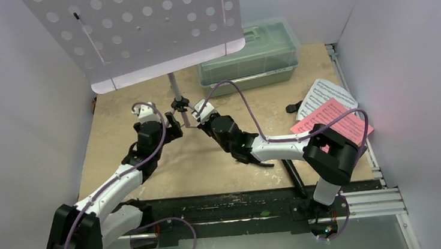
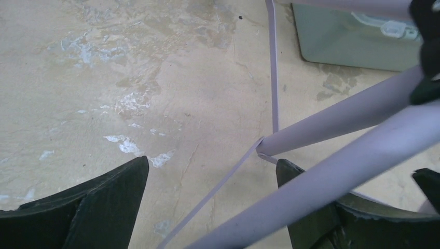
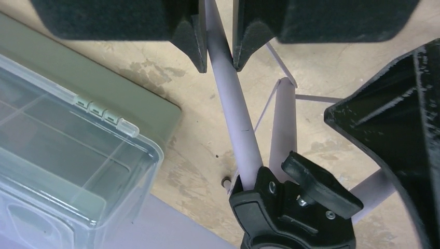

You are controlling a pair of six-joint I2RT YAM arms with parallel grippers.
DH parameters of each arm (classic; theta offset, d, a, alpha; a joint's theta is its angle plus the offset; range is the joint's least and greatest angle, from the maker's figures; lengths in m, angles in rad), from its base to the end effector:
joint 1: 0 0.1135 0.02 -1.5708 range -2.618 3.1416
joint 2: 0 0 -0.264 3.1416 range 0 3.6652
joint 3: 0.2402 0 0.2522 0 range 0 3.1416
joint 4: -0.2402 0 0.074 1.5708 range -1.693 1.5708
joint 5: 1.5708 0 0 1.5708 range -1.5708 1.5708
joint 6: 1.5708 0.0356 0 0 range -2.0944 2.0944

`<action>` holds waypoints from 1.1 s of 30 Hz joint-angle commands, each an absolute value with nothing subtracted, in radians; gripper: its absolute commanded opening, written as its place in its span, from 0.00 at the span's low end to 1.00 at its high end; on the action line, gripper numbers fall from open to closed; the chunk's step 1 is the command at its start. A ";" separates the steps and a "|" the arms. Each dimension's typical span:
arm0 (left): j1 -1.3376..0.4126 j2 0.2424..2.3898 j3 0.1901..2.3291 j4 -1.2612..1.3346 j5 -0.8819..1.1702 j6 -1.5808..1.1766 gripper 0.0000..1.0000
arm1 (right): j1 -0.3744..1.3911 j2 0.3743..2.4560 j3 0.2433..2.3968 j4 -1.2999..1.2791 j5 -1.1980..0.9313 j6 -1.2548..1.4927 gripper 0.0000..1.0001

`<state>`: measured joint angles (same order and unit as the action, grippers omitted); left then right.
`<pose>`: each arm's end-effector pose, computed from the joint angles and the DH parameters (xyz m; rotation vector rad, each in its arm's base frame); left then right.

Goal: Set up the instrument practice props

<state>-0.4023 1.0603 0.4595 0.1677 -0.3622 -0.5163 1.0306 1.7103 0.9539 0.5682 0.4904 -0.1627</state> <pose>0.2114 -0.0762 0.2098 -0.3421 1.9518 -0.2348 0.2096 0.3169 0.2307 -0.6659 1.6086 0.2061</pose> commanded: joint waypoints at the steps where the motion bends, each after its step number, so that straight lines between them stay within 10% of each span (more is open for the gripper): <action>1: -0.387 0.957 0.529 0.052 -0.360 -0.591 0.95 | 1.061 1.762 0.921 0.271 0.464 0.041 0.25; 8: -0.386 0.813 0.533 -0.109 -0.239 -0.566 0.96 | 1.060 1.698 0.973 0.205 0.456 0.026 0.65; 19: -0.387 0.598 0.627 -0.256 0.163 -0.428 0.94 | 1.002 1.328 0.823 0.122 0.509 0.035 0.96; 25: -0.387 0.611 0.698 -0.327 0.327 -0.287 0.93 | 0.632 1.224 0.787 -0.065 0.484 0.365 0.99; 33: -0.388 0.515 0.674 -0.331 0.368 -0.218 0.93 | 0.578 1.464 1.064 -0.718 0.945 0.639 0.99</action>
<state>-0.3927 0.5652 0.6662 -0.3439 0.3038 -0.2806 0.5751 1.3155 0.8783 -0.2729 0.6712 0.3927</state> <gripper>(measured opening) 0.926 0.987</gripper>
